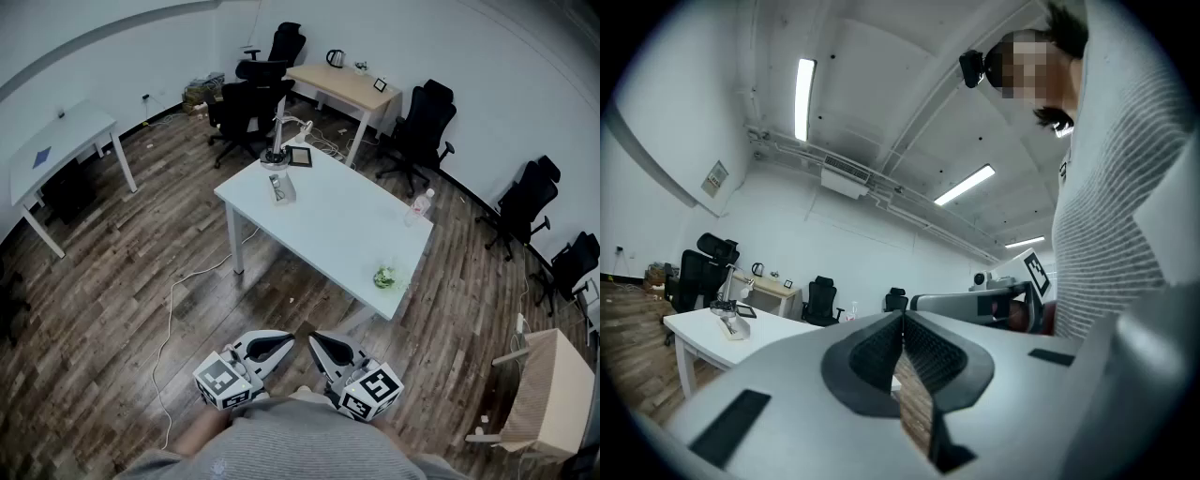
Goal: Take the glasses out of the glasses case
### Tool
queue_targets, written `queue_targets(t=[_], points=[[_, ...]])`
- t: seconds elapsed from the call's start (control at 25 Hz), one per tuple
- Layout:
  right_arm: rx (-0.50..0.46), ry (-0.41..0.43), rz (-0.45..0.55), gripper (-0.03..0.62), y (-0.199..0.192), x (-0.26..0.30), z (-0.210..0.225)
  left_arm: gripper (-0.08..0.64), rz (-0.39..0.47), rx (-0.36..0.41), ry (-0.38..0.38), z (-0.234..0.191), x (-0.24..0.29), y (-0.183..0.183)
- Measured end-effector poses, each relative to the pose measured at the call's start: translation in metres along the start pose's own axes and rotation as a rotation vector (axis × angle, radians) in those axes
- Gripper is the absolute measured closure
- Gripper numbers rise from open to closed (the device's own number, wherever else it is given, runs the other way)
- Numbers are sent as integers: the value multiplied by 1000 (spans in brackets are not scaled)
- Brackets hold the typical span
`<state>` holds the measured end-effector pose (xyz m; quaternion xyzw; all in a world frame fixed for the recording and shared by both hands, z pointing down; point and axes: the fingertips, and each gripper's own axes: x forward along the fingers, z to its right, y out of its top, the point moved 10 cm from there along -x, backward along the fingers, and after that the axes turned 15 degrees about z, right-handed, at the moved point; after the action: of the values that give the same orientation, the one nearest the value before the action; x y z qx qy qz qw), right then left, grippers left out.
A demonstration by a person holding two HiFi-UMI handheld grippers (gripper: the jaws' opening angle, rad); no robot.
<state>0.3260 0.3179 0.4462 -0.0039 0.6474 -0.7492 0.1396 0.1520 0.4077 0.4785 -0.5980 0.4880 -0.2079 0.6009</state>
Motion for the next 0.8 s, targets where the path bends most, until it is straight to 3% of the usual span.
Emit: queue_targets(t=[0.48, 0.64, 0.8], points=[[28, -18, 10, 578, -1, -7, 11, 546, -36, -8, -6, 5, 7, -4], [131, -9, 44, 577, -4, -1, 15, 546, -35, -8, 6, 0, 4, -3], [155, -16, -52, 575, -23, 10, 16, 546, -37, -2, 27, -10, -2, -3]])
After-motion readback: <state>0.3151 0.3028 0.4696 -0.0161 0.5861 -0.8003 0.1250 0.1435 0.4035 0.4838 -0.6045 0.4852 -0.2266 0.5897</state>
